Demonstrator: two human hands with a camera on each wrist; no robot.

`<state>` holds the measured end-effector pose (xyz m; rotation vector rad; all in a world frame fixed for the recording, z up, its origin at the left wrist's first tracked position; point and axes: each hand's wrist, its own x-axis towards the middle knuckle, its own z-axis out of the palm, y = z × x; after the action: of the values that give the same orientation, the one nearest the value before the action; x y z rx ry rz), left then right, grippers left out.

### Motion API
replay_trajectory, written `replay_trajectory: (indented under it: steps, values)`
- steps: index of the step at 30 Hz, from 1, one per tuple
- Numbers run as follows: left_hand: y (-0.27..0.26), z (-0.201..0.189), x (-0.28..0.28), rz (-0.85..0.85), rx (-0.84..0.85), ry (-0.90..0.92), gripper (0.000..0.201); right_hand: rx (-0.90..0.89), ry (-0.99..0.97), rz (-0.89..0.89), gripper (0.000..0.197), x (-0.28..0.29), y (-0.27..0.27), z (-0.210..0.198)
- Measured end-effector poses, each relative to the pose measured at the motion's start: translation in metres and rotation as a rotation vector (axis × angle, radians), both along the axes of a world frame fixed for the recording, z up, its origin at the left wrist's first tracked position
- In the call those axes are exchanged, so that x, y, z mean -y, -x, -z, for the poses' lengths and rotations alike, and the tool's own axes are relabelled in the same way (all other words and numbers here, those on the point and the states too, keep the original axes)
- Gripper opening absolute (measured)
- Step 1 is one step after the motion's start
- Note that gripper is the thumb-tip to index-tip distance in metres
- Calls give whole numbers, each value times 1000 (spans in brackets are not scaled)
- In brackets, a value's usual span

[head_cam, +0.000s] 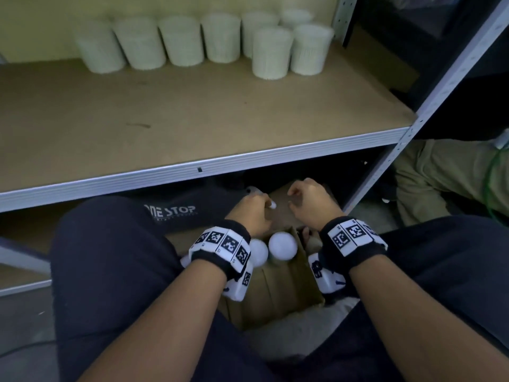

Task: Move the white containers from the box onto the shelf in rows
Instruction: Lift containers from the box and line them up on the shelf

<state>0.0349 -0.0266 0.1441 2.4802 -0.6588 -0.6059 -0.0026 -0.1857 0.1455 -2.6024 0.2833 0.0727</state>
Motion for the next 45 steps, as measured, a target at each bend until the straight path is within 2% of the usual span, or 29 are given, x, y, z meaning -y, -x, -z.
replay_trajectory:
  steps: [5, 8, 11, 13, 15, 18, 21, 25, 29, 37, 42, 45]
  values:
    - [-4, 52, 7, -21, -169, -139, 45, -314, 45, -38, 34, -2, -5, 60]
    - [-5, 88, 10, -74, -222, -192, 50, -425, 64, -34, 39, -4, -3, 90]
    - [-1, 122, 13, -99, -274, -214, 60, -495, 176, -92, 41, -5, -2, 120]
    - [0, 145, 14, -114, -280, -234, 60, -541, 257, -127, 42, -5, -3, 135]
    - [0, 164, 15, -108, -282, -274, 57, -575, 255, -153, 47, -7, -6, 153]
    - [-1, 191, 15, -100, -294, -354, 70, -580, 220, -148, 46, -11, -11, 177]
    - [-1, 209, 15, -114, -288, -410, 73, -561, 260, -163, 50, -13, -11, 194]
    - [6, 225, 14, -77, -133, -460, 79, -624, 296, -146, 78, -15, -9, 213]
    - [12, 235, 13, -57, -50, -480, 80, -612, 383, -165, 86, -22, -12, 221]
    - [10, 240, 11, -73, -105, -411, 80, -597, 382, -152, 67, -22, -13, 220]
    - [8, 227, 11, -129, -135, -378, 78, -567, 353, -94, 47, -27, -10, 203]
    - [9, 212, 9, -145, -157, -362, 77, -554, 345, -90, 45, -30, -11, 184]
